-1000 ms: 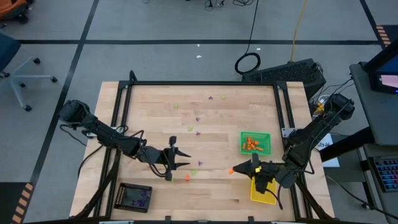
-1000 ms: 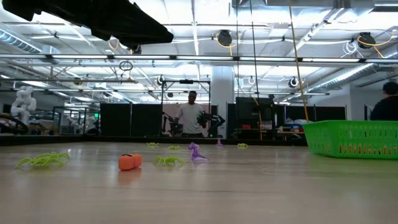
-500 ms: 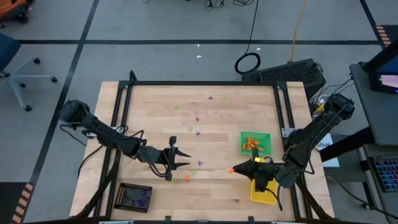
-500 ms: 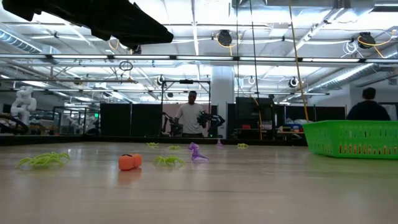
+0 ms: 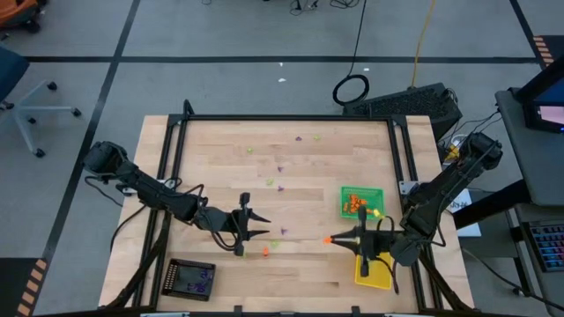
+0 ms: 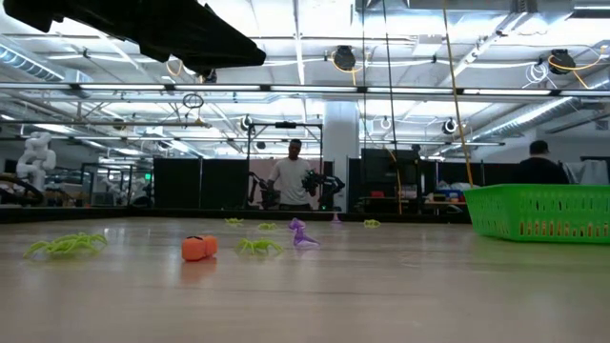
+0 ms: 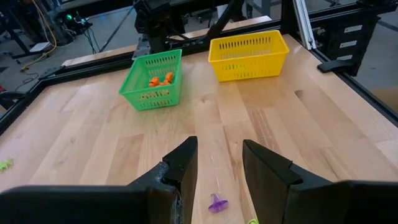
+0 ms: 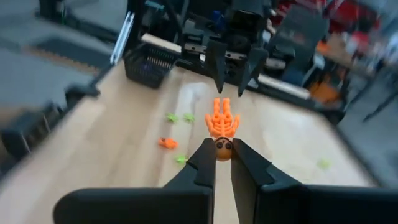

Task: Sort Halloween decoration
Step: Put the orange skeleton toy into the green bin

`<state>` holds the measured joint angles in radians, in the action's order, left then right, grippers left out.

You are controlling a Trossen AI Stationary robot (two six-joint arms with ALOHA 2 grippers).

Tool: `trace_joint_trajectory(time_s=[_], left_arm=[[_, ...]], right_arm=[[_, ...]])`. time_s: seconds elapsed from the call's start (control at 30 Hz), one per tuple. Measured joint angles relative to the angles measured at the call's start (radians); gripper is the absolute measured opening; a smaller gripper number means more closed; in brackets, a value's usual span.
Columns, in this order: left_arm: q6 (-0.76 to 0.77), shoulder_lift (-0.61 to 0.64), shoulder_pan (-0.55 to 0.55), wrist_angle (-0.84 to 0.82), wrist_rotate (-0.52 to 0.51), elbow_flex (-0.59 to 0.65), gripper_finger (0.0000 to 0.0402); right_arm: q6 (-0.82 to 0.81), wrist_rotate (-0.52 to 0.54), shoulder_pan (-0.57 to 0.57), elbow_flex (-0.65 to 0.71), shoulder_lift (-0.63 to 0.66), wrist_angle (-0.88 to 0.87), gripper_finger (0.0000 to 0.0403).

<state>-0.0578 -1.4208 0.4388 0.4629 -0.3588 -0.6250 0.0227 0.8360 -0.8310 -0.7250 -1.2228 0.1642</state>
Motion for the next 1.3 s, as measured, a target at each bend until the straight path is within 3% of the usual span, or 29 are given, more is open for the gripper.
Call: trace_joint_trajectory(time_s=[0.17,0.47,0.57,0.67,0.83,0.97,1.3], left_arm=[[0.0,0.0,0.0,0.0,0.0,0.0,0.0127],[0.0,0.0,0.0,0.0,0.0,0.0,0.0127],[0.0,0.0,0.0,0.0,0.0,0.0,0.0127],[0.0,0.0,0.0,0.0,0.0,0.0,0.0127],[0.0,0.0,0.0,0.0,0.0,0.0,0.0127],[0.0,0.0,0.0,0.0,0.0,0.0,0.0127],[0.0,0.0,0.0,0.0,0.0,0.0,0.0127]], right_arm=[[-0.24,0.002,0.012,0.0,0.0,0.0,0.0011],[-0.37,-0.002,0.055,-0.001,0.0,-0.088,0.0011],[-0.386,-0.048,0.073,-0.003,0.02,-0.139,0.0011],[-0.47,-0.082,0.093,-0.045,0.047,-0.291,0.0011],[-0.666,-0.09,0.121,-0.165,0.064,-0.698,0.0011],[-0.824,-0.176,0.151,-0.234,0.064,-0.961,0.0011],[-1.051,-0.369,0.212,-0.253,0.064,-1.257,0.0011]])
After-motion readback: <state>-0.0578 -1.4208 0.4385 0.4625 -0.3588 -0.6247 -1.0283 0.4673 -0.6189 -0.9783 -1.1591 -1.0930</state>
